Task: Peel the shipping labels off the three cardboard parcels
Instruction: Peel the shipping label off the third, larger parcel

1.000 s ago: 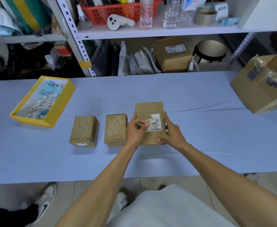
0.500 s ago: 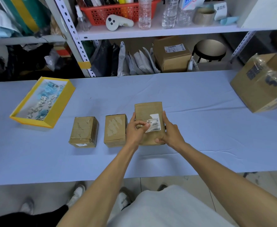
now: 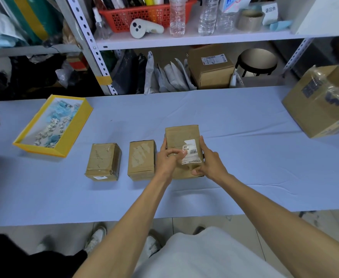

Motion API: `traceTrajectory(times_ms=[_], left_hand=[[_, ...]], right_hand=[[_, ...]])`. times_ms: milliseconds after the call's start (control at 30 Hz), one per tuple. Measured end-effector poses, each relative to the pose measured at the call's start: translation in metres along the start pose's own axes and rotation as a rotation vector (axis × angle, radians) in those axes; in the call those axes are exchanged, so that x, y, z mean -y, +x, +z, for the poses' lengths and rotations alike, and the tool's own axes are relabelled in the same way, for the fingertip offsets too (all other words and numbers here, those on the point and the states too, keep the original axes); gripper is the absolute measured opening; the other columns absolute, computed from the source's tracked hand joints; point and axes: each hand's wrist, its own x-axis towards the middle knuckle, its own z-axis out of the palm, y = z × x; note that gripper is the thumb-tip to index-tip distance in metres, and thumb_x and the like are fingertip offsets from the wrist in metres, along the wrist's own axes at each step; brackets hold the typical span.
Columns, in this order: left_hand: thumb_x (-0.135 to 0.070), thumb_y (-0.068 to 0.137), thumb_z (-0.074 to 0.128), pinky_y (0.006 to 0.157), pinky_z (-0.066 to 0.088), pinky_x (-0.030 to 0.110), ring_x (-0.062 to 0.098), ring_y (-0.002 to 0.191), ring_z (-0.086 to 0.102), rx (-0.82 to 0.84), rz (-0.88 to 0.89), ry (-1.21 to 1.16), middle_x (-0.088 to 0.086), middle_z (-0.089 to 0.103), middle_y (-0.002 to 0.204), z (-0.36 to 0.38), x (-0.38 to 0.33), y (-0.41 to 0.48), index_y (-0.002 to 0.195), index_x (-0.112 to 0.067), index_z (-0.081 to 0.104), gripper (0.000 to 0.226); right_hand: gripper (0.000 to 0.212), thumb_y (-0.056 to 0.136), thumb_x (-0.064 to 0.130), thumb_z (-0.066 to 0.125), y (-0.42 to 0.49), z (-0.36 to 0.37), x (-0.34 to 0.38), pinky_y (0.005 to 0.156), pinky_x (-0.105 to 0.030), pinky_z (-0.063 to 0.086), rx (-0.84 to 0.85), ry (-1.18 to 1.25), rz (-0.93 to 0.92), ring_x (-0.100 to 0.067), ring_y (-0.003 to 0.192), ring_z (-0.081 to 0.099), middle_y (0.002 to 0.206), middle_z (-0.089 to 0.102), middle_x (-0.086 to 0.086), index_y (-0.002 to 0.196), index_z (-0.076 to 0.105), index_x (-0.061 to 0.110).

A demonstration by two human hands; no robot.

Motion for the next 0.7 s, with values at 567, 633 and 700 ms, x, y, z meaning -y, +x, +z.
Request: traceTrajectory(times_ms=[567, 633, 700], left_hand=[[-0.010, 0.082, 0.073, 0.090, 0.048, 0.015, -0.008, 0.114, 0.054, -0.071, -0.033, 0.037, -0.010, 0.029, 0.155, -0.005, 0.001, 0.009, 0.073, -0.014, 0.068, 0.011], [-0.009, 0.083, 0.071, 0.080, 0.047, 0.011, -0.025, 0.082, 0.056, -0.105, -0.034, 0.071, -0.003, 0.029, 0.157, -0.006, 0.003, 0.011, 0.074, -0.014, 0.064, 0.013], [-0.009, 0.083, 0.071, 0.084, 0.051, 0.024, -0.017, 0.072, 0.061, -0.125, -0.036, 0.084, -0.002, 0.029, 0.157, -0.006, 0.006, 0.011, 0.071, -0.016, 0.062, 0.017]], right_hand=[[0.121, 0.071, 0.001, 0.074, 0.006, 0.002, 0.000, 0.062, -0.027, 0.058, 0.019, -0.055, -0.001, -0.024, 0.086, 0.064, 0.110, 0.061, -0.008, 0.152, -0.007, 0.039], [0.118, 0.073, 0.004, 0.074, 0.006, 0.002, -0.001, 0.059, -0.022, 0.054, 0.018, -0.055, -0.013, -0.023, 0.086, 0.063, 0.111, 0.060, -0.008, 0.152, -0.006, 0.039], [0.119, 0.073, 0.006, 0.076, 0.007, 0.003, -0.001, 0.058, -0.020, 0.053, 0.015, -0.064, -0.030, -0.024, 0.088, 0.063, 0.113, 0.059, -0.007, 0.152, -0.006, 0.039]])
